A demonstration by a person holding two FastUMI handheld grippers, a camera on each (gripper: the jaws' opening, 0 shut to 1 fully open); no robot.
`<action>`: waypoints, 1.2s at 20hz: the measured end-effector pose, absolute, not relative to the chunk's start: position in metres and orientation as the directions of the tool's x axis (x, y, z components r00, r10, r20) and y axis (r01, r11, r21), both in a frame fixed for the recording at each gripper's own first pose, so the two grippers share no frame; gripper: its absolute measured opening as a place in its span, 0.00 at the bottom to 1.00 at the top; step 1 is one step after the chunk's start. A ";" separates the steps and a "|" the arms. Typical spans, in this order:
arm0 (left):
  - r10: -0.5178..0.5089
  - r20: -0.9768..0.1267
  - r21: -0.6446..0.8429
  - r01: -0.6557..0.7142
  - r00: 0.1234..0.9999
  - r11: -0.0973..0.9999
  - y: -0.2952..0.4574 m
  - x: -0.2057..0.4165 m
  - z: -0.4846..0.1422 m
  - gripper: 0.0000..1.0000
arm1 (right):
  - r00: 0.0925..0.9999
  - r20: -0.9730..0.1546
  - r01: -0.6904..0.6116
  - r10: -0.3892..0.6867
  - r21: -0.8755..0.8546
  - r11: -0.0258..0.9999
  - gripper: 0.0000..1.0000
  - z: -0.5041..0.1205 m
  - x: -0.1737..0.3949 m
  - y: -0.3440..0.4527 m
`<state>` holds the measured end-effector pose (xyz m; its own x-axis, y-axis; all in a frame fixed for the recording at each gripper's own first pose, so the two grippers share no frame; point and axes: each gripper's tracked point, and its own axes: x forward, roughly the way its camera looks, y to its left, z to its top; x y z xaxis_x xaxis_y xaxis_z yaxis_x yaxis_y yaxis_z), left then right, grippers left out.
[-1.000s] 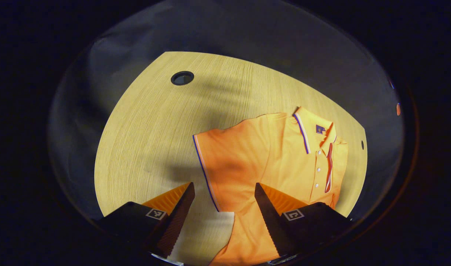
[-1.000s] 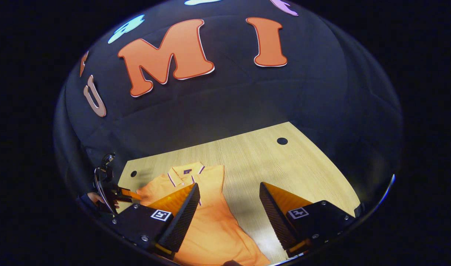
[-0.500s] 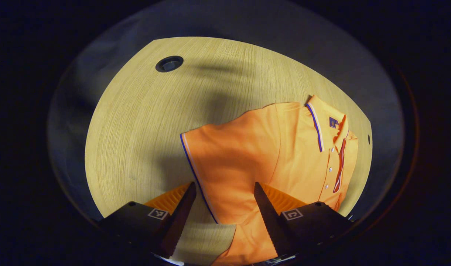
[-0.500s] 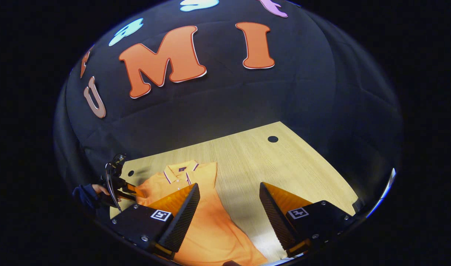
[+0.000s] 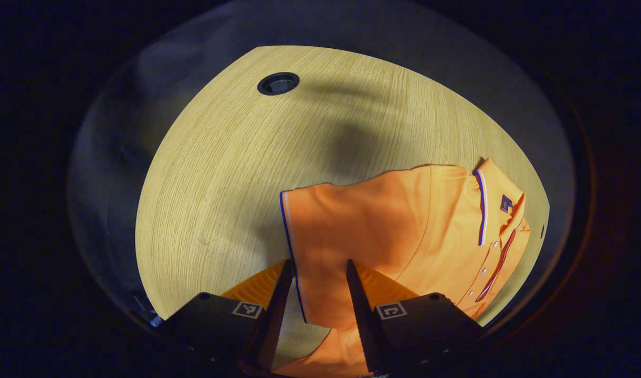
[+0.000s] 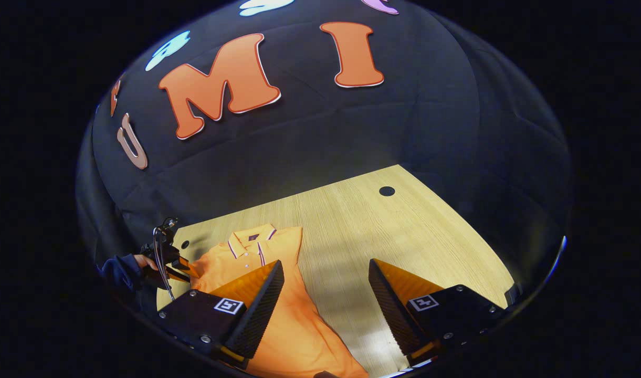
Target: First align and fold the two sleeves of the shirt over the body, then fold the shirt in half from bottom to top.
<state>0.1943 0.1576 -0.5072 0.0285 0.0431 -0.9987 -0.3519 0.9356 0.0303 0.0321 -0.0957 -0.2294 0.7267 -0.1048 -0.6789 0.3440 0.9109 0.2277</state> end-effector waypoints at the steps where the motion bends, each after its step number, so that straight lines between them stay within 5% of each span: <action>1: 0.045 -0.999 0.039 -0.357 0.010 0.933 0.155 0.193 -0.508 0.13 | 0.723 -0.684 0.342 -0.099 0.229 0.911 0.99 -0.233 0.033 -0.098; 4: 0.020 -0.999 0.008 -0.328 0.034 0.945 0.156 0.194 -0.498 0.14 | 0.718 -0.691 0.334 -0.084 0.237 0.912 0.99 -0.238 0.032 -0.101; 5: -0.015 -0.999 -0.030 -0.329 0.046 0.944 0.149 0.201 -0.498 0.05 | 0.717 -0.692 0.335 -0.083 0.238 0.912 0.99 -0.239 0.032 -0.103; 14: -0.030 -0.977 -0.057 -0.124 0.212 0.991 0.107 0.228 -0.431 0.05 | 0.734 -0.677 0.321 -0.060 0.267 0.909 0.99 -0.229 0.045 -0.110; 24: -0.112 -0.975 -0.097 0.085 0.193 0.992 0.000 0.236 -0.433 0.09 | 0.734 -0.678 0.307 -0.040 0.279 0.910 0.99 -0.233 0.049 -0.116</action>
